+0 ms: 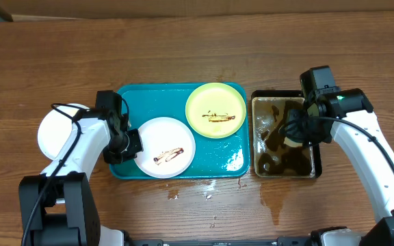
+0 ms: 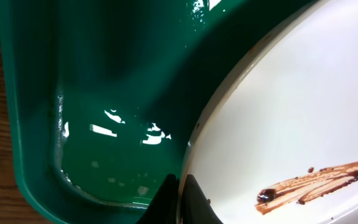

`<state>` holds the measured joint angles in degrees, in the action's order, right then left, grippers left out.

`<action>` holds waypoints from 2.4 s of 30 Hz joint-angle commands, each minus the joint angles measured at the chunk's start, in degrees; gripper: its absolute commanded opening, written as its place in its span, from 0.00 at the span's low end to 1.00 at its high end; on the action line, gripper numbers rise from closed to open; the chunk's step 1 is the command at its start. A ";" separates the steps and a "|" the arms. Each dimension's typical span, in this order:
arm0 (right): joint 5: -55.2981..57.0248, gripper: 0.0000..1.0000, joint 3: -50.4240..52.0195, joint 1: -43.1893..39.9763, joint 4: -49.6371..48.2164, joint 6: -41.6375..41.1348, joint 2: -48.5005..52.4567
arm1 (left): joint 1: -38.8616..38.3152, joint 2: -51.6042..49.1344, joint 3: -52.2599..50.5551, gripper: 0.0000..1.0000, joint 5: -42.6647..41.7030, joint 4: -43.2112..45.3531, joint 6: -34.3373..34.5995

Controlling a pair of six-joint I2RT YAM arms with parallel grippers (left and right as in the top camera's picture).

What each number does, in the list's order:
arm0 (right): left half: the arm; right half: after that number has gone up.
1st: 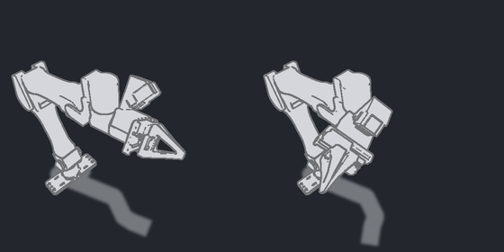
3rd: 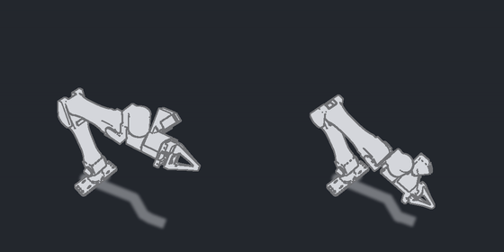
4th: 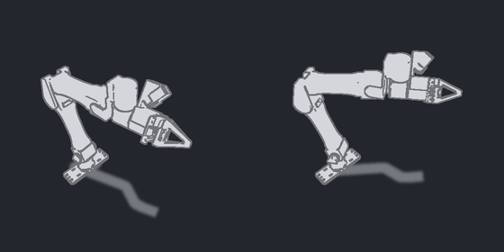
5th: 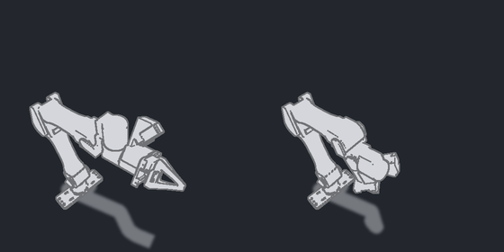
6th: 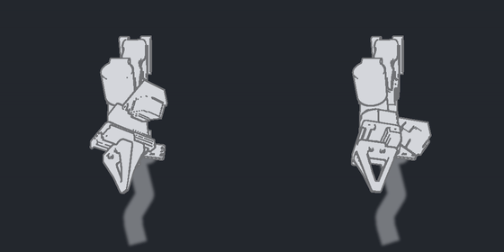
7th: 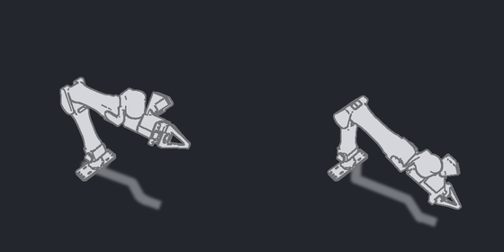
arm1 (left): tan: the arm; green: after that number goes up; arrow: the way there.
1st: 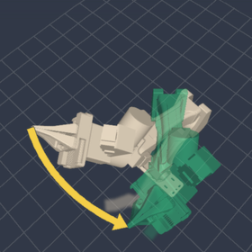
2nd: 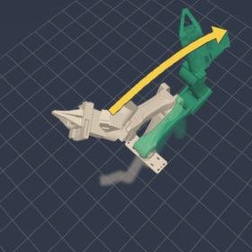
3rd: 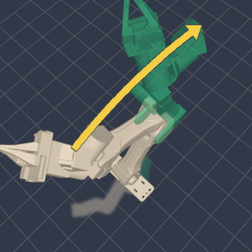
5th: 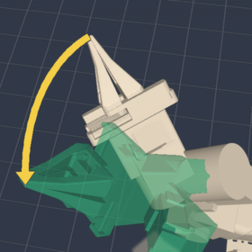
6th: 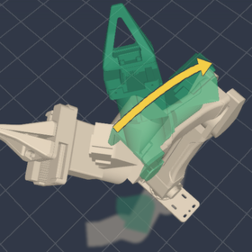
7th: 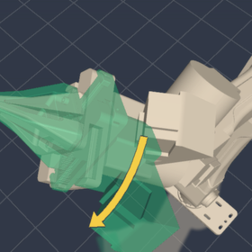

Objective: Clean dirty plates on tray and stack at the side
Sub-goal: 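Dip the sponge in the pan's soapy water with the right gripper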

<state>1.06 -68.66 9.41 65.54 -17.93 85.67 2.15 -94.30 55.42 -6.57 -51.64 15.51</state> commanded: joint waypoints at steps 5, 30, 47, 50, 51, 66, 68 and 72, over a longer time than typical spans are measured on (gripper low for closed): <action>-7.52 0.04 0.09 -0.15 -7.23 1.90 4.13 | -0.31 0.20 -0.63 0.04 1.20 -0.42 1.25; -6.51 0.04 -0.07 -1.20 -9.05 -5.29 26.23 | -0.31 0.20 -0.68 0.04 1.22 -0.50 1.20; -3.74 0.04 -1.05 4.74 -9.27 1.29 26.18 | -0.31 0.20 -0.68 0.04 1.20 -0.55 1.20; -3.74 0.04 -2.78 4.68 -7.61 1.31 25.73 | -0.31 0.20 -0.68 0.04 1.20 -0.31 1.22; -3.74 0.04 -3.34 4.68 -7.21 1.31 25.31 | -0.31 0.20 -0.68 0.04 1.20 -0.20 1.22; -6.58 0.04 -5.84 4.76 -4.28 1.11 13.66 | -0.31 0.20 -0.68 0.04 1.16 -0.15 1.22; -4.46 0.04 -5.84 4.76 -3.56 -0.11 13.53 | -0.31 0.20 -0.68 0.04 1.16 -0.17 1.22; -3.23 0.04 -5.81 4.76 -2.49 -0.04 13.55 | -0.31 0.20 -0.68 0.04 1.01 -0.17 1.25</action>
<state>-4.03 -73.38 14.39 62.96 -17.34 100.07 2.15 -94.30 55.42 -6.57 -51.86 16.16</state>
